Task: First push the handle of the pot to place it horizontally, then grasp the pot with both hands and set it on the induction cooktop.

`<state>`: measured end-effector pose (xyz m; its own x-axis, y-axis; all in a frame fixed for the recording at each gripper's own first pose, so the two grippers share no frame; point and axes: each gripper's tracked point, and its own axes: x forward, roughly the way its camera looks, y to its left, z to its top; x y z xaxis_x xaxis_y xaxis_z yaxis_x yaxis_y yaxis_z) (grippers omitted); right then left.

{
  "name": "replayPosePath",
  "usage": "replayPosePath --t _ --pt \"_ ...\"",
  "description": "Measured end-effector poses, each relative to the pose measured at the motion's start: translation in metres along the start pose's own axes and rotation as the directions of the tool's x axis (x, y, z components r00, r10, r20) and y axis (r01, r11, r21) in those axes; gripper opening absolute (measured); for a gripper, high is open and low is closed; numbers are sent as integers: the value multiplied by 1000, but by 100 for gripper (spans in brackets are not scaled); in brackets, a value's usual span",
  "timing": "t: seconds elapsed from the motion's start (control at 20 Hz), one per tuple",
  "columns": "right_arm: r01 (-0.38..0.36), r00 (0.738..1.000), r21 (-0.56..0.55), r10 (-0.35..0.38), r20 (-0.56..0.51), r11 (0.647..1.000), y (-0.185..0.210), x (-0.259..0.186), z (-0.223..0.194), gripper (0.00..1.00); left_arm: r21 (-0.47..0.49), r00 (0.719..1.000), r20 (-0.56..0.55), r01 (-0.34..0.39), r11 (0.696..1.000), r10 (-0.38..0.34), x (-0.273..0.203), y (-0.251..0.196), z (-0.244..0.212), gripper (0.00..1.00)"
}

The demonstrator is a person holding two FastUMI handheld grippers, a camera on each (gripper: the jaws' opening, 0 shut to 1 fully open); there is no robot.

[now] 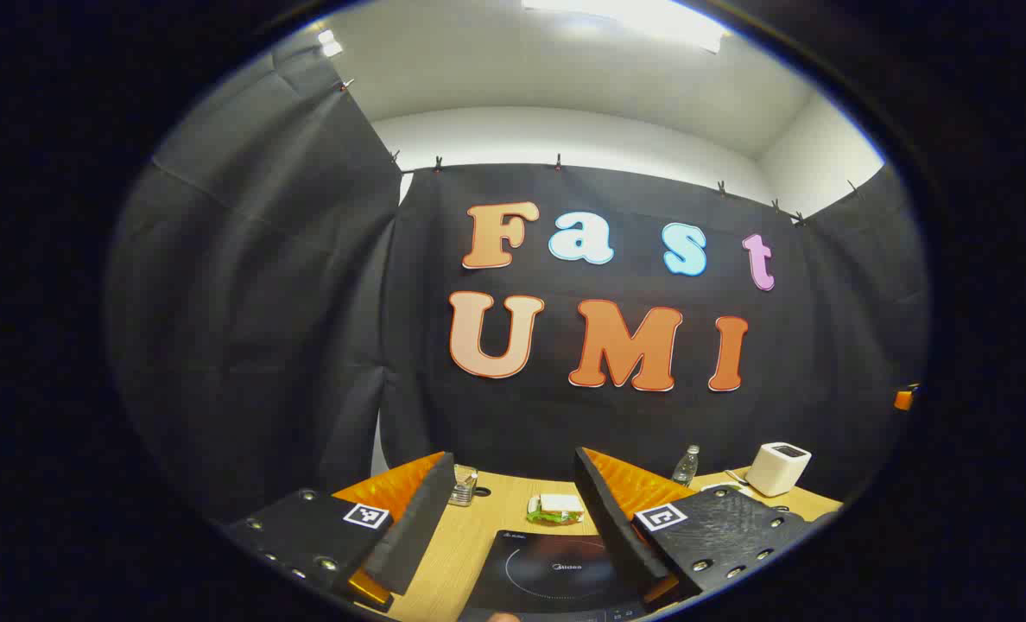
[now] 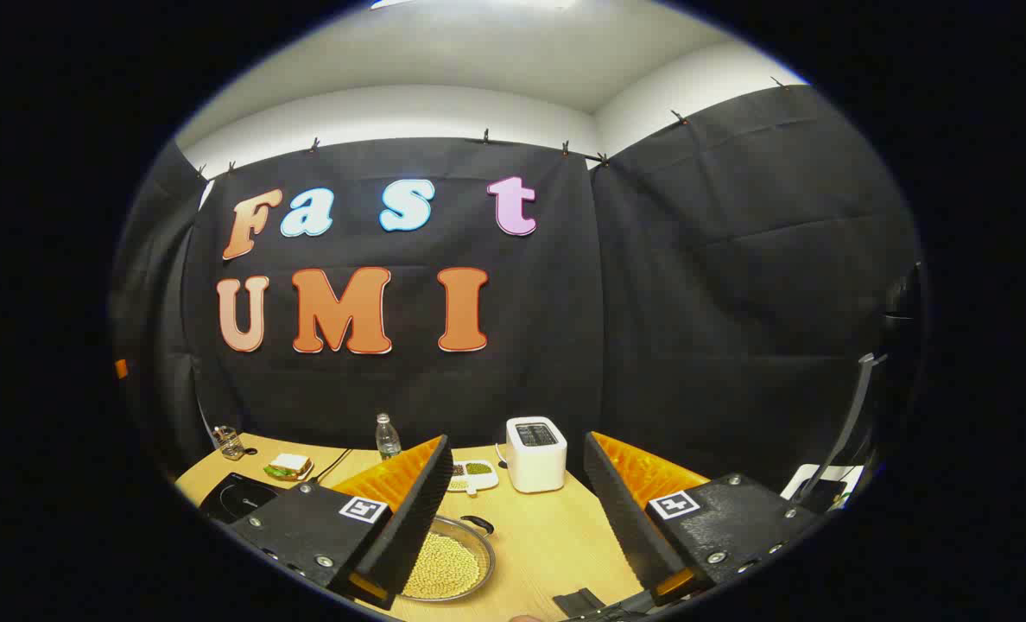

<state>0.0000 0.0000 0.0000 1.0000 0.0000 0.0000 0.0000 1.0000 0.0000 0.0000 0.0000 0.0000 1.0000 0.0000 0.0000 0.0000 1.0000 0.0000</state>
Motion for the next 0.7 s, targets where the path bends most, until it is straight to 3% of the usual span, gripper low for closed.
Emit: replayPosePath --t 0.7 --pt "12 1000 14 -12 0 1000 -13 2 -1 94 24 1000 24 -2 1000 1 -9 -14 15 87"
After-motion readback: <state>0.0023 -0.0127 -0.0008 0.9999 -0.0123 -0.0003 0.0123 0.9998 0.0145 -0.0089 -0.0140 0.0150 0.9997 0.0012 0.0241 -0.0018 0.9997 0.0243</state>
